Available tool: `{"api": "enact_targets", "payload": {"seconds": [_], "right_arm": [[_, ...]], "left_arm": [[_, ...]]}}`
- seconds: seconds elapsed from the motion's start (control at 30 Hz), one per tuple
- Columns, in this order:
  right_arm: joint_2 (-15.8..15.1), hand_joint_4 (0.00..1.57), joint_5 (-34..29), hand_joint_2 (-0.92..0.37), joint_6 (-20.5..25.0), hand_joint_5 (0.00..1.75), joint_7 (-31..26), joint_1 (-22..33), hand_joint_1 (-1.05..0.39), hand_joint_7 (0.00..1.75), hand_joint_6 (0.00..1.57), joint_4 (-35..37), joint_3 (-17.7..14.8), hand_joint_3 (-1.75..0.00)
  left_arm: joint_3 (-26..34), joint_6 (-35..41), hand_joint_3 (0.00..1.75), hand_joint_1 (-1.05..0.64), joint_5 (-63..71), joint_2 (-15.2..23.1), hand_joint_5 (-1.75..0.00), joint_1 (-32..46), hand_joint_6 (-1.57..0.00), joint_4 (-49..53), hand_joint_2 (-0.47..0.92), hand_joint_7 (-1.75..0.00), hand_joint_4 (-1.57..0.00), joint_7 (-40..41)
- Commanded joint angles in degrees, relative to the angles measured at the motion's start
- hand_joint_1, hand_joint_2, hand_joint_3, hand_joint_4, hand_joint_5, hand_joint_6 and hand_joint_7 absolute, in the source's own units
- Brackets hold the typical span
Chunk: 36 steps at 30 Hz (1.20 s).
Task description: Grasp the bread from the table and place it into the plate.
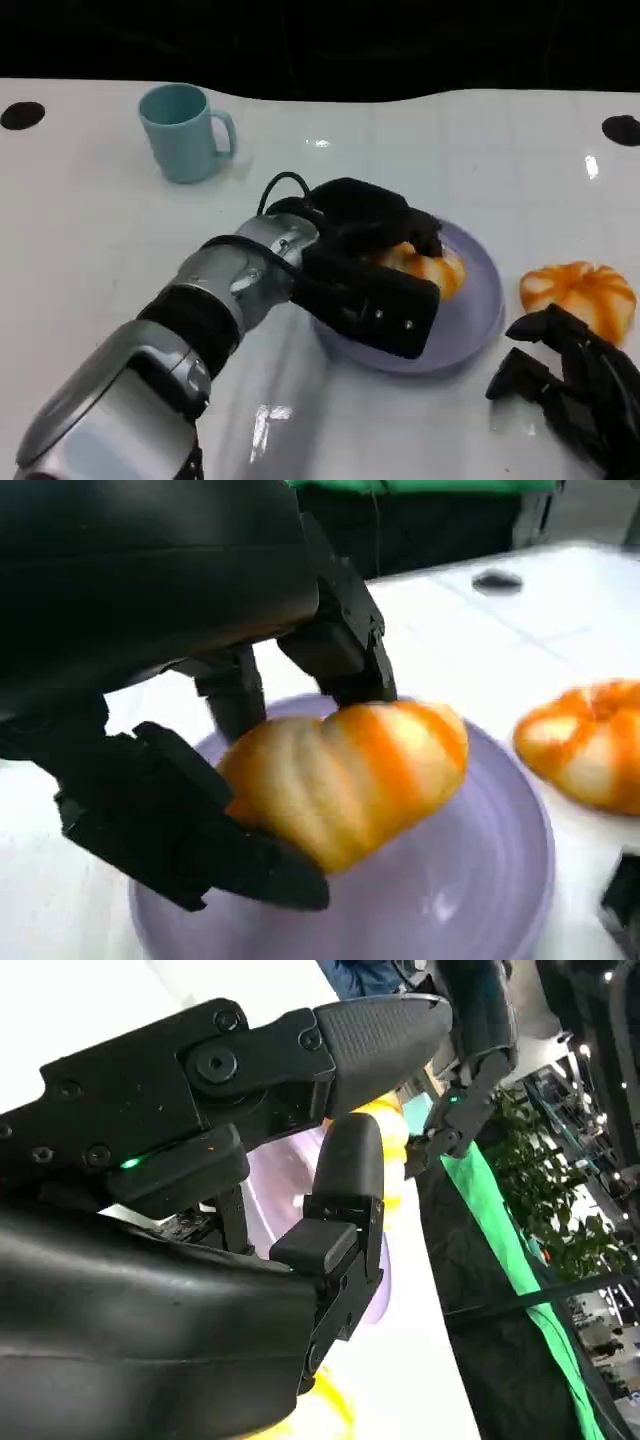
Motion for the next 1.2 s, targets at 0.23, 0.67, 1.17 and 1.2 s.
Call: {"api": "enact_targets", "payload": {"seconds": [0.23,0.67,1.17,1.2], "right_arm": [[-0.27,0.62,0.42,-0.92,1.90,1.57,0.15,0.95,-0.52,1.20,0.61,-0.79,-0.22,-0.17],[-0.36,0.62,0.21,-0.92,1.32,1.57,0.38,0.68,-0.51,1.21,0.61,-0.14,-0.32,-0.18],[-0.64,0.64,-0.66,-0.92,1.82,1.55,-1.14,1.44,-0.54,1.17,0.65,-1.52,-0.41,-0.16],[-0.64,0.64,-0.66,-0.92,1.55,1.55,-0.89,1.50,-0.54,1.17,0.65,-1.58,-0.39,-0.16]], "left_arm": [[0.45,-0.06,0.62,-0.86,-1.05,1.12,-0.42,-2.06,-0.28,-1.03,0.92,-0.02,-0.16,-2.81],[-0.01,-0.84,0.75,-1.01,-0.53,2.45,-0.35,-2.51,-0.23,-1.74,0.92,0.00,-0.07,-4.00],[23.80,-8.23,0.48,-0.73,-40.55,5.05,-0.54,22.76,-0.46,-21.42,0.92,-0.10,-0.34,-16.95],[25.43,-7.07,0.48,-0.73,-44.76,4.46,-0.54,26.16,-0.46,-25.07,0.92,-0.10,-0.34,-18.39]]}}
